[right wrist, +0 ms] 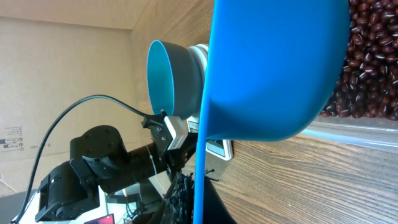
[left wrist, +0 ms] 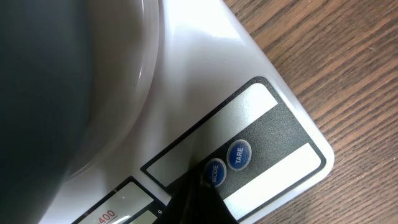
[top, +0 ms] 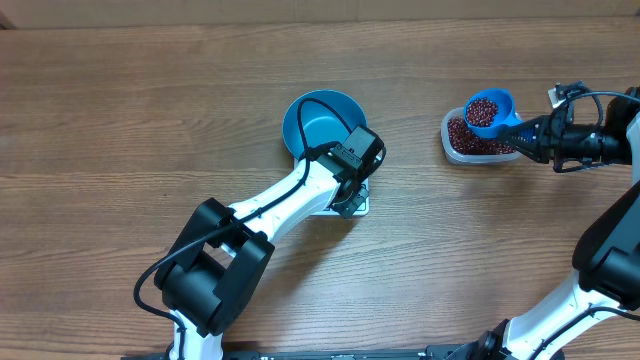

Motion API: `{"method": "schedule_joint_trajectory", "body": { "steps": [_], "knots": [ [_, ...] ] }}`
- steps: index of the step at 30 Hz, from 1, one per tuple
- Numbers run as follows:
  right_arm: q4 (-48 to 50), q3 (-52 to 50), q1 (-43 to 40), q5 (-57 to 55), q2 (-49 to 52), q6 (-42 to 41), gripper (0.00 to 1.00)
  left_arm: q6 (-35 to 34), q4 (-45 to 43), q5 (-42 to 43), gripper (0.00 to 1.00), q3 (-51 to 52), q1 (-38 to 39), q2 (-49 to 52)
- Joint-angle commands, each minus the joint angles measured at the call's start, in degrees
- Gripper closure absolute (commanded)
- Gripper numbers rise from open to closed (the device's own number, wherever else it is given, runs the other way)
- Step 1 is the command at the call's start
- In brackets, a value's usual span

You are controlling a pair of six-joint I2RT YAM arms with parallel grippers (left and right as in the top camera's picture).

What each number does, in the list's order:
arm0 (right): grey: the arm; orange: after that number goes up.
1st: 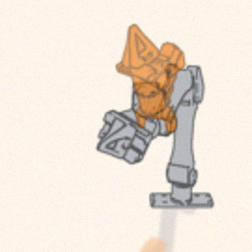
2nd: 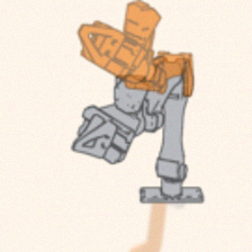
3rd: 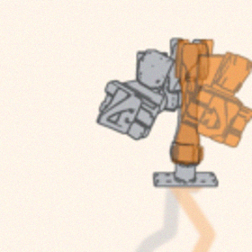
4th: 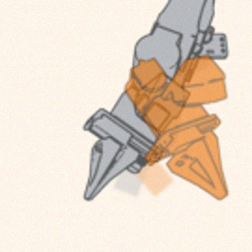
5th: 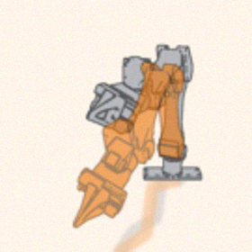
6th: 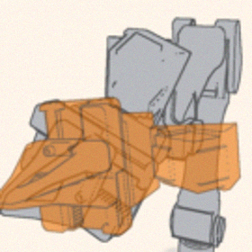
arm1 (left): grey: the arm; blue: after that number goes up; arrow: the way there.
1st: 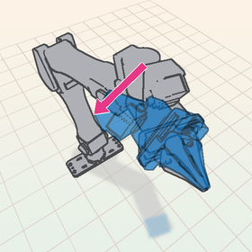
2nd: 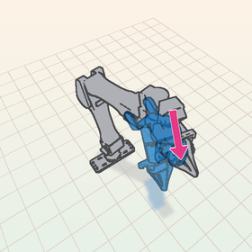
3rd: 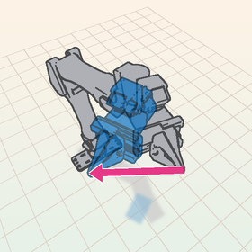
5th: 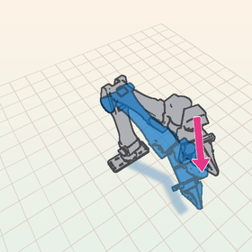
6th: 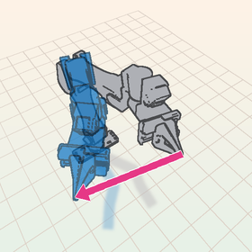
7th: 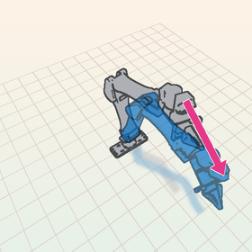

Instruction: Scoop item into bowl and weigh 150g on scale

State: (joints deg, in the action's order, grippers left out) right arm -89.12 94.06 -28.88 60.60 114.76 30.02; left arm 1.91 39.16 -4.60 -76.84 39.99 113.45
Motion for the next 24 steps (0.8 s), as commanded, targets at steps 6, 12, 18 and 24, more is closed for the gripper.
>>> {"method": "schedule_joint_trajectory", "body": {
  "steps": [6,12,18,24],
  "knots": [
    [0.28,-0.31,-0.11,0.94,0.20,0.44,0.96,0.90,-0.24,-0.98,0.96,0.63,-0.22,-1.25],
    [0.28,-0.31,-0.11,0.94,0.20,0.42,0.96,0.90,-0.11,-1.97,0.96,0.63,-0.22,-1.25],
    [0.28,-0.31,-0.11,0.96,0.20,0.22,0.96,0.90,0.20,-1.97,0.96,0.61,-0.22,-1.25],
    [0.28,-0.31,-0.11,0.96,0.20,0.22,0.96,0.90,0.20,-1.97,0.96,0.63,-0.22,-1.25]
  ]
}}
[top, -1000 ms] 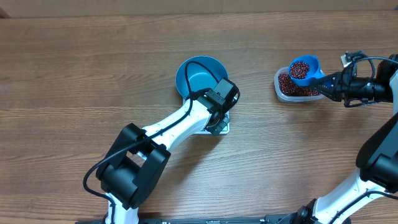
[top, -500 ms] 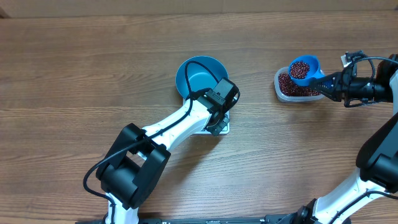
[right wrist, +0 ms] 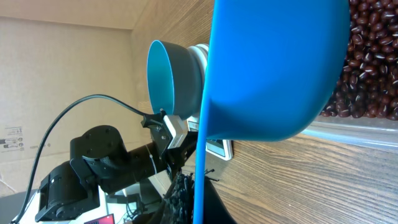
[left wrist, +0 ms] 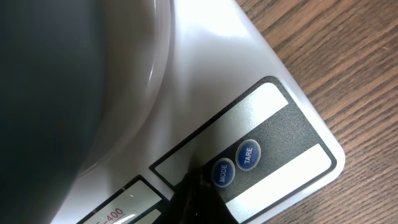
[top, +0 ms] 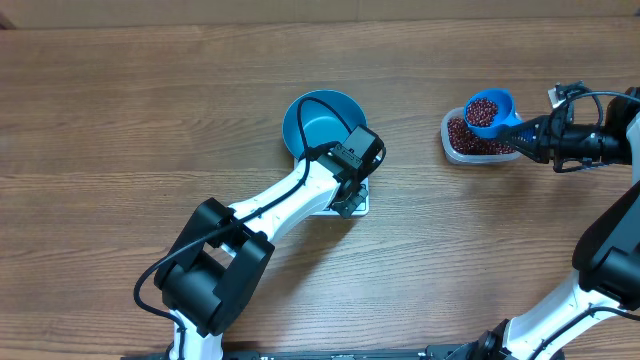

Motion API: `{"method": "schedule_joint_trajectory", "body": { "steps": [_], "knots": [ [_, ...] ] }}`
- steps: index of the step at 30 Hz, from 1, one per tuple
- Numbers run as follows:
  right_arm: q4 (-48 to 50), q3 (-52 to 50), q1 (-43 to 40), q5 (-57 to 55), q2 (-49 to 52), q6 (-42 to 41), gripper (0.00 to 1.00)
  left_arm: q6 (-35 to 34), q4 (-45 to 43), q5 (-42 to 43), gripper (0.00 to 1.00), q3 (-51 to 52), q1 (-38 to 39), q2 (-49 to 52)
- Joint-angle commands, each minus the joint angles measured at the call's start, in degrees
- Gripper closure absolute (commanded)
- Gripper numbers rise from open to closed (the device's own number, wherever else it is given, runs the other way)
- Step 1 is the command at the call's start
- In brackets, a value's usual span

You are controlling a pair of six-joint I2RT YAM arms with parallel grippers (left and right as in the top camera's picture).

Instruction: Scoop item into bowl and weigh 150g on scale

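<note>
A blue bowl [top: 320, 125] stands on the white scale [top: 358, 208] at mid-table. My left gripper [top: 347, 198] hangs over the scale's front panel [left wrist: 280, 134], shut, its dark tip [left wrist: 198, 194] just left of the MODE button [left wrist: 223, 173]; the TARE button [left wrist: 248, 155] is beside it. At the right, my right gripper [top: 540, 135] is shut on the handle [right wrist: 200, 180] of a blue scoop [top: 488, 112] heaped with red beans. The scoop is held above the clear bean container [top: 470, 145].
Bare wooden table surrounds the scale and the container. The left arm's cable arcs over the bowl [right wrist: 171, 78]. Red beans [right wrist: 370, 68] fill the container beneath the scoop [right wrist: 273, 68]. The scale's display shows partly at the bottom left of the left wrist view.
In the left wrist view the scale's buttons sit slightly further right and lower, so my left gripper has shifted a little over the panel. The right gripper and the scoop have not moved.
</note>
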State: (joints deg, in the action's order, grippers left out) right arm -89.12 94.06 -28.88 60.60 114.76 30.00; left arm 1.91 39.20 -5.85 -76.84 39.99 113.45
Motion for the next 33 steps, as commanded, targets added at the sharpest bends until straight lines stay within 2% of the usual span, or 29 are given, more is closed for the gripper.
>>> {"method": "schedule_joint_trajectory", "body": {
  "steps": [1,33],
  "knots": [
    [0.28,-0.31,-0.11,0.96,0.20,0.24,0.96,0.90,0.13,-0.70,0.96,0.63,-0.22,-1.25],
    [0.28,-0.31,-0.11,0.96,0.20,0.04,0.96,0.87,-1.20,-0.50,0.96,2.49,-0.22,-1.25]
  ]
}}
